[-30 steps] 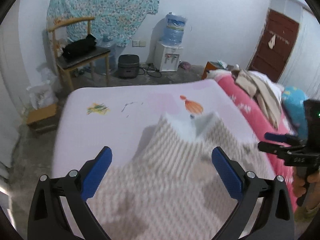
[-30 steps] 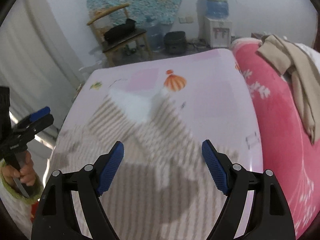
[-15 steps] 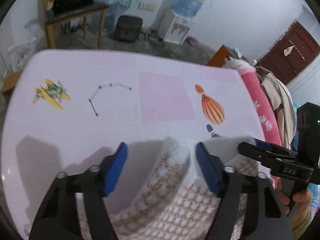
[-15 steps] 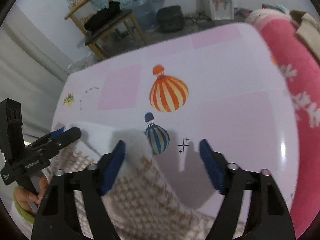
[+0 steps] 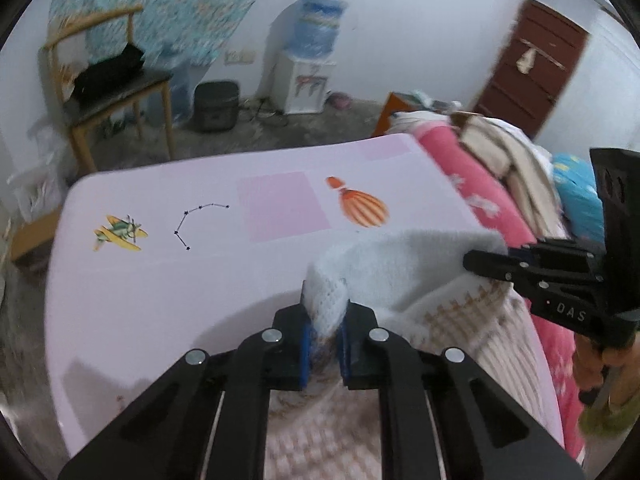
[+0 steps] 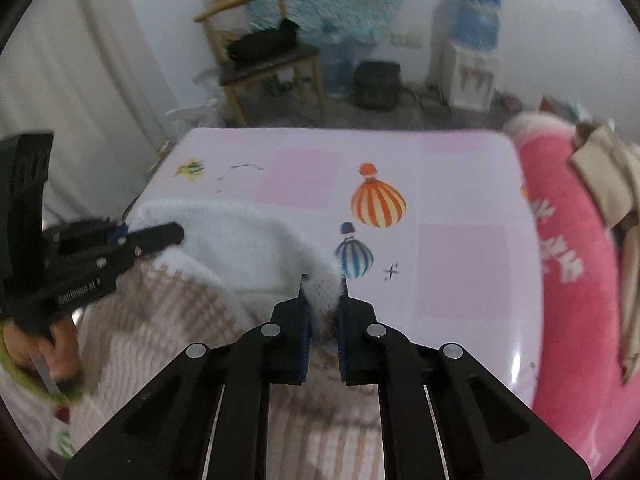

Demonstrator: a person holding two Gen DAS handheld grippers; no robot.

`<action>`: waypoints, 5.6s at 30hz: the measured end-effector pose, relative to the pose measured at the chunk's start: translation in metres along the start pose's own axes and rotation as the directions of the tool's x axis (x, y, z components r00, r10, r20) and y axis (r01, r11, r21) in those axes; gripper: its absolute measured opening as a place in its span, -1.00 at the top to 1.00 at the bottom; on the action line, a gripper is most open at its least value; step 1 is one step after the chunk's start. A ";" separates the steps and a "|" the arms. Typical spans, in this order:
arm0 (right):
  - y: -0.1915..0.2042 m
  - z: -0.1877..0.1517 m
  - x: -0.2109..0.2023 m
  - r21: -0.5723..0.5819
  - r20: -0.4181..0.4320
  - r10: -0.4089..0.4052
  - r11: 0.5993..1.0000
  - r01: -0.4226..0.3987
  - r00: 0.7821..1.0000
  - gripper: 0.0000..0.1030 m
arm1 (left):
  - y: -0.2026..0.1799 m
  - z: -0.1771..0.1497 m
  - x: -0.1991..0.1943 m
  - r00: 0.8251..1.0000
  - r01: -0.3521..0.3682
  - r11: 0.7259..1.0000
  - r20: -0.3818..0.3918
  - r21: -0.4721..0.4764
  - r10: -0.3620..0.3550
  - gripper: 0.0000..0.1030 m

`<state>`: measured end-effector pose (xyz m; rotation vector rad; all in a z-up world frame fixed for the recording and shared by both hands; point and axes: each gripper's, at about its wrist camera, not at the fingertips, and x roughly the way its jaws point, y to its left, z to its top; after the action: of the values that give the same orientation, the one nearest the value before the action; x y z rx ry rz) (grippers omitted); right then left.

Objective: Fold large clothes

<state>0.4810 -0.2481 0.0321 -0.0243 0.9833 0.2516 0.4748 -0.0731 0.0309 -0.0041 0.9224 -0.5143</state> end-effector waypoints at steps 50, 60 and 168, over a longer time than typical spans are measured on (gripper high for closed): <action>0.058 -0.074 0.010 -0.069 -0.015 0.034 0.997 -0.035 0.999 0.28 | -0.013 -0.092 -0.016 0.998 0.044 0.987 -0.042 0.155 -0.038 0.06; 0.044 -0.126 -0.003 -0.167 -0.078 -0.016 0.986 0.003 0.997 0.25 | -0.024 -0.137 -0.023 0.988 -0.094 0.946 -0.085 0.311 0.126 0.04; 0.120 -0.274 -0.071 0.173 -0.095 -0.044 0.983 0.060 0.995 -0.70 | -0.068 -0.304 -0.106 0.919 -0.332 0.942 -0.213 0.041 0.333 -0.78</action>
<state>0.1923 -0.1829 -0.0512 0.1005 1.0907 0.1160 0.1624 -0.0232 -0.0596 0.2141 1.1100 -0.2002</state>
